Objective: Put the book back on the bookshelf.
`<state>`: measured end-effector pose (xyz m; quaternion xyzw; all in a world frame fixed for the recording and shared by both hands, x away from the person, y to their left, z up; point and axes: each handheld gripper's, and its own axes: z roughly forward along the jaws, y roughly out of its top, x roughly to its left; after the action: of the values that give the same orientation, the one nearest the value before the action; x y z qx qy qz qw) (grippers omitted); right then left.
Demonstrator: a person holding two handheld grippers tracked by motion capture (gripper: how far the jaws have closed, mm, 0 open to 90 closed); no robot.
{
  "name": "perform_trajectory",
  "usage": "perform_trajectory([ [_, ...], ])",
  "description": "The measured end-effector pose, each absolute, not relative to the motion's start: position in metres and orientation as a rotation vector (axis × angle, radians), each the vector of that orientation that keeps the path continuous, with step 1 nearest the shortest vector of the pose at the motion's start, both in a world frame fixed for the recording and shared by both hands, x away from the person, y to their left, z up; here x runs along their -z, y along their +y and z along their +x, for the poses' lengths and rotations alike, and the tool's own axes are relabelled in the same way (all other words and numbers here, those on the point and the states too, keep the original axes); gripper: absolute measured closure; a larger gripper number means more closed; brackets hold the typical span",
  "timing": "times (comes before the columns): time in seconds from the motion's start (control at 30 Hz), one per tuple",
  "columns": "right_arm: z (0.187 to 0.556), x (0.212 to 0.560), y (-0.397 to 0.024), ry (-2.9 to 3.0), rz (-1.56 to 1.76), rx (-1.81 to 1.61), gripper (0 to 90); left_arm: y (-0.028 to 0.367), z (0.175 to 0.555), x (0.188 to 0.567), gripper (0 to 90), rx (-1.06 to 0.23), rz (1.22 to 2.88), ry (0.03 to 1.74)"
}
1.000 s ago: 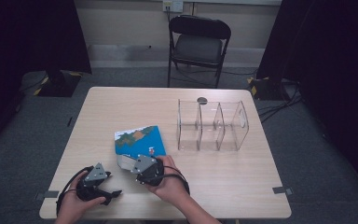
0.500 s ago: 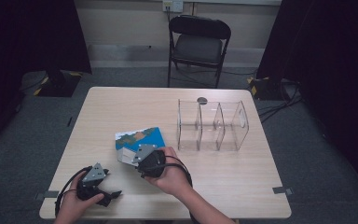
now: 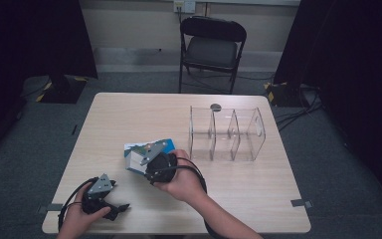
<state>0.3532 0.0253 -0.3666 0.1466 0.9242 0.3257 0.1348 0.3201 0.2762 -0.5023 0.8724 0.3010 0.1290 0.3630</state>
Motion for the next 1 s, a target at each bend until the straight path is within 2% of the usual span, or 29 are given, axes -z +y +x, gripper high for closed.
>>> perform_trajectory([
  [0.37,0.351,0.342,0.015,2.717,0.465,-0.948,61.6,0.276,0.321,0.503,0.0,-0.319,2.239,0.771],
  [1.0,0.351,0.327,0.012,2.761,0.496,-0.915,61.5,0.277,0.322,0.503,0.0,-0.315,2.243,0.768],
])
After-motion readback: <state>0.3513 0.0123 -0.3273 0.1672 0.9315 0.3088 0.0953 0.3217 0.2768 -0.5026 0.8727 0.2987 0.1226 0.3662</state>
